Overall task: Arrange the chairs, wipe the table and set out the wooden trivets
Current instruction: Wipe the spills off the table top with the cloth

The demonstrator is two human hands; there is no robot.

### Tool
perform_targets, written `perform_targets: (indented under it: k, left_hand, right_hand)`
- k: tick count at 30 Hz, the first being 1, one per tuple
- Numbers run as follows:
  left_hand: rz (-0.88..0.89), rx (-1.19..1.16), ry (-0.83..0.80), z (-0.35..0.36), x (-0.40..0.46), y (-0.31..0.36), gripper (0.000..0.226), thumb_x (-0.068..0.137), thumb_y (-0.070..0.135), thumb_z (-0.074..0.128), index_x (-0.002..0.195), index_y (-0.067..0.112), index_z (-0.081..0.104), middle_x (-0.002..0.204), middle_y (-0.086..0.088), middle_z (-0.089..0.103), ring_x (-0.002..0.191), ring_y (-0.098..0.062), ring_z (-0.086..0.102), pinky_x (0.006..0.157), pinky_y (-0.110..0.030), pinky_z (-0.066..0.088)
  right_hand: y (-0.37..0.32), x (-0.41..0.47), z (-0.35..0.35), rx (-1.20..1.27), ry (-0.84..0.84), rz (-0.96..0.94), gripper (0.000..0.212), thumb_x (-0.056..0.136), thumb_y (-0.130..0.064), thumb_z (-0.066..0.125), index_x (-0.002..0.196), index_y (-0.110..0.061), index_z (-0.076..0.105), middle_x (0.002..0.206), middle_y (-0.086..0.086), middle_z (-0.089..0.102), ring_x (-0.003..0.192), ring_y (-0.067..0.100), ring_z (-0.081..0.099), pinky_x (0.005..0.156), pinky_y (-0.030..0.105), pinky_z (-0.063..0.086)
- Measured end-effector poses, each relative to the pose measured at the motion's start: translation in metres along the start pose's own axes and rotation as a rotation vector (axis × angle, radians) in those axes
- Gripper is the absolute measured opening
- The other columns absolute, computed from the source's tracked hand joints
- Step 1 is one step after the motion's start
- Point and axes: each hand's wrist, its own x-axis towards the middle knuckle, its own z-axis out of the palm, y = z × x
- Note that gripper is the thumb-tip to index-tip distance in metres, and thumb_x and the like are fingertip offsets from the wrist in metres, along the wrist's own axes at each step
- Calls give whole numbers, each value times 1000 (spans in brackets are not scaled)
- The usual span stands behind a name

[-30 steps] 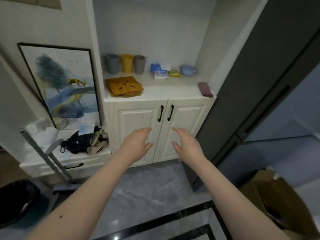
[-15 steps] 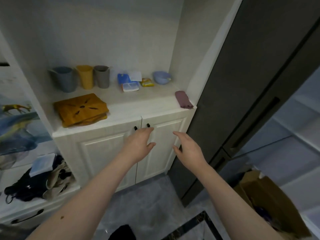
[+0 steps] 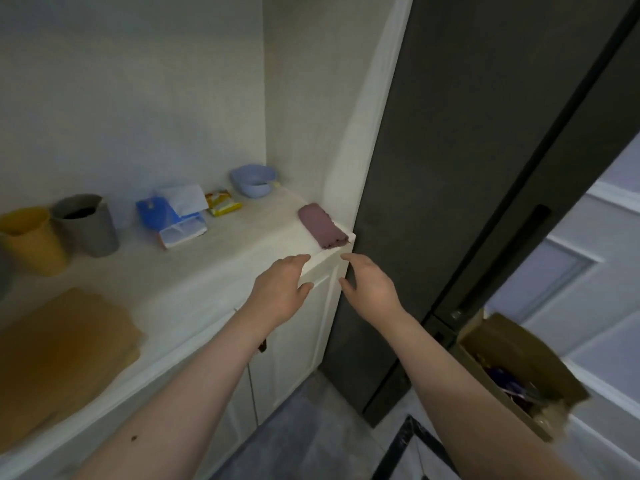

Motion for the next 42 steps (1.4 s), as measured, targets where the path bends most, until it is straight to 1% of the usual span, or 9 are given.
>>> perform_targets:
  k: [7, 14, 19, 24, 30, 32, 36, 39, 42]
  left_hand:
    - [24, 9, -32, 17, 85, -14, 49, 95, 26, 51, 141, 18, 38, 138, -5, 48, 124, -23, 45, 95, -35, 43]
    - [-53, -40, -67, 39, 173, -35, 43, 93, 8, 50, 135, 4, 45, 135, -19, 51, 123, -30, 49, 100, -33, 37]
    - [-99, -48, -90, 59, 233, -49, 49, 94, 14, 48, 142, 9, 39, 144, -16, 41, 128, -30, 44, 107, -36, 34]
    - [-117, 15, -63, 82, 260, -58, 41, 92, 8, 45, 133, 3, 45, 130, -20, 45, 115, -36, 48, 98, -42, 42]
    - [-143, 143, -139, 91, 273, -61, 57, 97, 15, 41, 148, 5, 18, 151, -24, 21, 140, -36, 19, 115, -38, 17]
    - [-164, 191, -149, 91, 274, -62, 61, 97, 21, 43, 149, 8, 15, 149, -20, 26, 138, -35, 23, 113, -41, 19]
    - [-156, 185, -90, 82, 270, -59, 57, 91, 24, 55, 140, 8, 31, 131, -14, 44, 121, -30, 43, 98, -36, 37]
    - [-126, 126, -11, 75, 262, -59, 51, 84, 16, 62, 129, 7, 41, 124, -13, 46, 115, -30, 46, 90, -37, 41]
    - [-112, 20, 40, 71, 253, -63, 35, 84, 10, 58, 118, 5, 49, 118, -15, 49, 110, -32, 49, 86, -39, 42]
  right_hand:
    - [25, 64, 5, -39, -10, 48, 42, 93, -17, 55, 135, -14, 49, 132, 6, 54, 115, 22, 55, 95, 32, 45]
    - [49, 149, 21, -56, -94, 14, 22, 92, -16, 50, 107, -12, 65, 107, 8, 62, 97, 27, 60, 78, 33, 48]
    - [67, 185, 35, -93, -188, 4, 25, 94, -25, 50, 112, -14, 63, 109, 11, 61, 97, 29, 61, 81, 34, 50]
    - [79, 190, 50, -137, -260, -5, 33, 93, -36, 53, 117, -14, 59, 111, 11, 58, 99, 28, 59, 83, 34, 48]
    - [79, 193, 57, -133, -242, 27, 39, 91, -35, 59, 125, -18, 54, 113, 11, 57, 104, 28, 58, 89, 34, 45]
    - [77, 193, 58, -110, -233, 54, 38, 91, -31, 59, 126, -17, 54, 115, 11, 57, 105, 28, 57, 90, 34, 46]
    - [71, 191, 58, -69, -204, 96, 38, 91, -24, 60, 128, -15, 55, 121, 9, 56, 113, 25, 53, 94, 34, 44]
    - [65, 187, 60, -42, -150, 129, 35, 89, -19, 61, 123, -15, 55, 118, 7, 57, 112, 23, 53, 94, 34, 44]
    - [61, 181, 63, 8, -81, 149, 26, 86, -12, 58, 111, -11, 56, 109, 7, 60, 102, 24, 55, 85, 34, 45]
